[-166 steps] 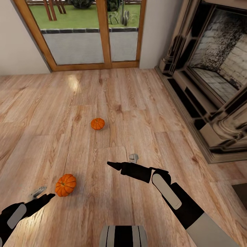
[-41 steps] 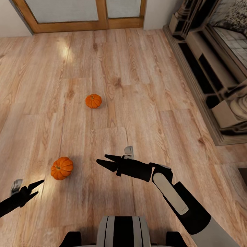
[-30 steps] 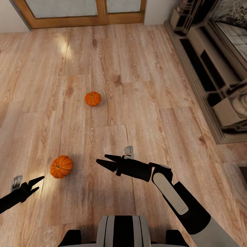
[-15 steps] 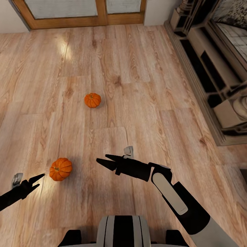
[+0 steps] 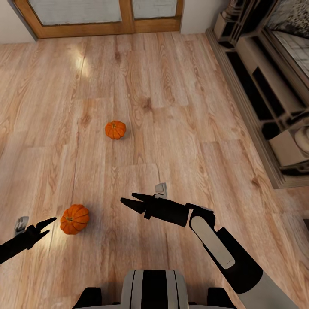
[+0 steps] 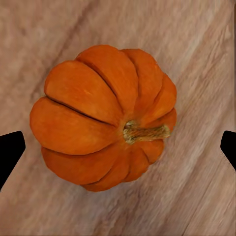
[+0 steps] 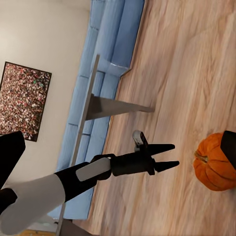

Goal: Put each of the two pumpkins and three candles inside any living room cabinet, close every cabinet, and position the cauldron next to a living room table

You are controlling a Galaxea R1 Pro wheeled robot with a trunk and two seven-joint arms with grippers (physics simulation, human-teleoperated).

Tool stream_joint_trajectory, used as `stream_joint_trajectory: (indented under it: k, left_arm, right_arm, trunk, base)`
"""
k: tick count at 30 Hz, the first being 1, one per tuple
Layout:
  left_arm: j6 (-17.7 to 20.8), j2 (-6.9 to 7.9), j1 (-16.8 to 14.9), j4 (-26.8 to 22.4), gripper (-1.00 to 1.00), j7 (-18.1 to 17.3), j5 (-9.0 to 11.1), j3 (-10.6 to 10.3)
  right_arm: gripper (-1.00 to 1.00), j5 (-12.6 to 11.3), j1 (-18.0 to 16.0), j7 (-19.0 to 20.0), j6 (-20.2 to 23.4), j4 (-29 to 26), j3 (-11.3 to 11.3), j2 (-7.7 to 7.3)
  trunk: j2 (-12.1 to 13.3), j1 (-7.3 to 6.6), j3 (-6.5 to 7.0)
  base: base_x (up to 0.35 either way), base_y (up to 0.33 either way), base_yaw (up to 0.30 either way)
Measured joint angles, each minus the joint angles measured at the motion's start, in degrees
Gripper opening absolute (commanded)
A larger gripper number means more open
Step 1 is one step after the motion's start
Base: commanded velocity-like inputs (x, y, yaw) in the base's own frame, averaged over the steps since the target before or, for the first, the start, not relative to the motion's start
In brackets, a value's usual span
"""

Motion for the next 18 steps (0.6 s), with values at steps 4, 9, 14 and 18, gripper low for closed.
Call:
stream_joint_trajectory:
  k: [4,9,14,18]
  left_arm:
    - [-0.03,0.0,0.0,0.06,1.0,0.16,-0.03,0.0]
    - [-0.06,0.0,0.0,0.15,1.0,0.42,-0.01,0.0]
    - [-0.07,0.0,0.0,0.22,1.0,0.51,-0.01,-0.01]
    - [-0.07,0.0,0.0,0.2,1.0,0.53,-0.01,0.01]
  right_arm:
    - [1.0,0.0,0.0,0.0,0.0,0.0,0.0,0.0]
    - [1.0,0.0,0.0,0.0,0.0,0.0,0.0,0.0]
    - [1.0,0.0,0.01,-0.01,0.0,0.0,0.0,0.0]
    - [1.0,0.0,0.0,-0.01,0.01,0.01,0.0,0.0]
  trunk:
    - [0.0,0.01,0.0]
    - [0.0,0.01,0.0]
    - [0.0,0.01,0.0]
    - [0.0,0.01,0.0]
  base:
    - [0.037,0.013,0.0]
    - [0.08,0.046,0.0]
    - [0.014,-0.003,0.0]
    - [0.002,-0.023,0.0]
